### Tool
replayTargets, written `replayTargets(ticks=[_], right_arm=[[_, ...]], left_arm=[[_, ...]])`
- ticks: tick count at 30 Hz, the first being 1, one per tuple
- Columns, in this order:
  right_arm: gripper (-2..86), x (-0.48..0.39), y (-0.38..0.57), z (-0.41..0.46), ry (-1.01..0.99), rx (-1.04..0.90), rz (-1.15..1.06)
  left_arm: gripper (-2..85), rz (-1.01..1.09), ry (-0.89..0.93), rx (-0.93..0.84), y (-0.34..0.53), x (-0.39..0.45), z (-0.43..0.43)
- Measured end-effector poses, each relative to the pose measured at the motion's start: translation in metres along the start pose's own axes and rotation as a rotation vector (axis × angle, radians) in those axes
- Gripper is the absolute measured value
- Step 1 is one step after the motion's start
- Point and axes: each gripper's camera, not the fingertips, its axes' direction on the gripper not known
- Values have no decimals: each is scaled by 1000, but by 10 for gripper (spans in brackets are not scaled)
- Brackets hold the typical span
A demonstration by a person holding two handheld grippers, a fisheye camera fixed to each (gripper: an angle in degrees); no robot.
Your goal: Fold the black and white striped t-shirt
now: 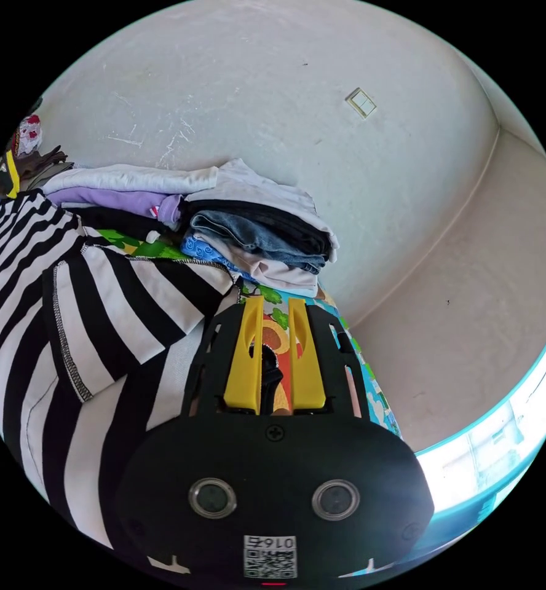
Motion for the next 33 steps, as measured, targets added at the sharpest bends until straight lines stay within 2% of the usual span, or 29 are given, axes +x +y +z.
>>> replayTargets(ticks=[2,5,7,9,10,12,14,17,19,21,24,26,29,33], right_arm=[[68,11,-1,3,-31,0,26],[68,27,-2,9,-77,-3,66],[69,37,-3,13,-115,-14,77],[71,47,-3,19,-158,-59,67],[76,55,-3,23,-174,-87,66],[81,68,-1,24,-166,-96,97],[77,84,1,19,-227,-62,132],[55,88,0,20,-412,-26,112],[46,79,-6,26,-462,-39,54],[38,63,-14,35,-444,-75,-34],[16,38,-26,60,-331,-218,-144],[4,28,-30,78,-221,-289,-172],[-2,24,-29,93,-141,-319,-172],[-3,36,-31,102,-141,-336,-108]], left_arm=[[45,-133,-112,-17,4,-5,8],[63,-312,-34,131,9,-9,-14],[66,-278,-41,196,6,6,-33],[70,-192,-171,208,0,37,-54],[71,-165,-206,189,-3,44,-55],[66,-24,-262,11,-9,61,-47],[59,22,-277,-112,-1,62,-37],[51,-43,-320,-136,35,42,-33],[47,-122,-281,-59,65,23,-40],[23,-221,-133,103,109,3,-53],[-4,-119,128,270,159,22,-58],[-8,-52,246,275,191,48,-51],[-9,-27,339,178,249,91,-30],[-9,-34,459,164,348,129,-23]])
